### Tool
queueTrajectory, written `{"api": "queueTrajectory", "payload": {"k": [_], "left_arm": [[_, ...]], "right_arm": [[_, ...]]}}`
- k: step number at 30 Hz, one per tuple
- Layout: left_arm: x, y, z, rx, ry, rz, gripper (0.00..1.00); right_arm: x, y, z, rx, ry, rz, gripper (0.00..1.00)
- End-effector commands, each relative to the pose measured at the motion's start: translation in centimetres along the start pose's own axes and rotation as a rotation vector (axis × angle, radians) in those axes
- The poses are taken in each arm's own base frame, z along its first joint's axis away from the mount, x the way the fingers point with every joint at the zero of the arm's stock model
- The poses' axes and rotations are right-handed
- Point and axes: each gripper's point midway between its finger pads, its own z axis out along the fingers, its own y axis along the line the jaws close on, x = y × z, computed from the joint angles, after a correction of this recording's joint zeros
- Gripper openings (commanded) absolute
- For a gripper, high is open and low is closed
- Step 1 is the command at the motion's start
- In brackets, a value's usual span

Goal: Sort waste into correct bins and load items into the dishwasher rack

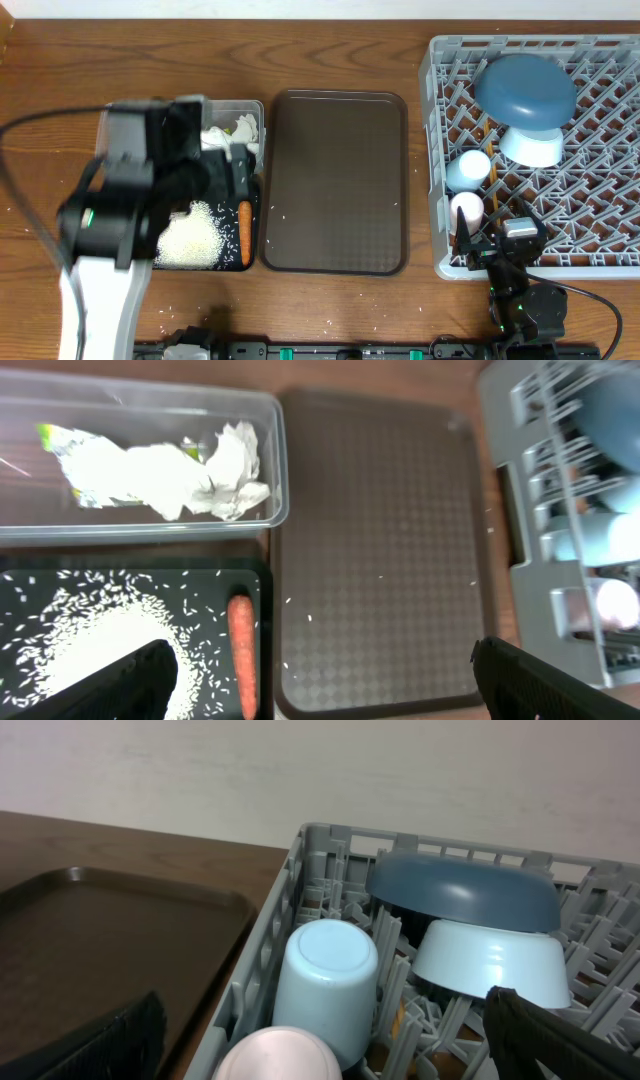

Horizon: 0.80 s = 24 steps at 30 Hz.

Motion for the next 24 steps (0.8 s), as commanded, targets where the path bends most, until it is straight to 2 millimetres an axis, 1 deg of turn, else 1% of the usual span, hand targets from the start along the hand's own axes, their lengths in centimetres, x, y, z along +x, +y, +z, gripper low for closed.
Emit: {"api": "queueTrajectory", "payload": {"k": [1,5,7,9,11,15,19,22,24], "left_arm": [[0.9,-0.5,-4.1,0.014,-0.131,0.024,0.97],[3.3,-0.9,-8.0,0.042,-0.269,0.055,0.97],[4.8,-0.9,-9.4,0.054,-0.333,0.069,0.97],[6.3,-0.8,-10.2,0.064,-0.38,0.079,0.97],[7.9,-0.5,-10.5,0.068,-0.419,0.087,0.96],[10.8,0.2,-9.8,0.076,-0.463,0.097,0.97],[13.0,1.2,-7.8,0.073,-0.46,0.095,0.97],[14.1,1.8,-5.9,0.069,-0.44,0.091,0.97],[14.3,2.1,-4.7,0.069,-0.438,0.09,0.97]], "right_arm": [[0.0,-0.3,0.0,0.014,0.0,-0.009,0.99],[0.0,-0.3,0.0,0.014,0.0,-0.009,0.99],[0.0,-0.3,0.0,0.014,0.0,-0.009,0.99],[0.0,-0.3,0.0,0.014,0.0,-0.009,0.99],[0.0,-0.3,0.0,0.014,0.0,-0.009,0.99],[0.0,-0.2,0.0,0.013,0.0,-0.009,0.99],[0.0,-0.3,0.0,0.014,0.0,-0.009,0.99],[0.0,-0.3,0.0,0.014,0.0,-0.009,0.99],[0.0,-0.3,0.0,0.014,0.0,-0.009,0.99]]}}
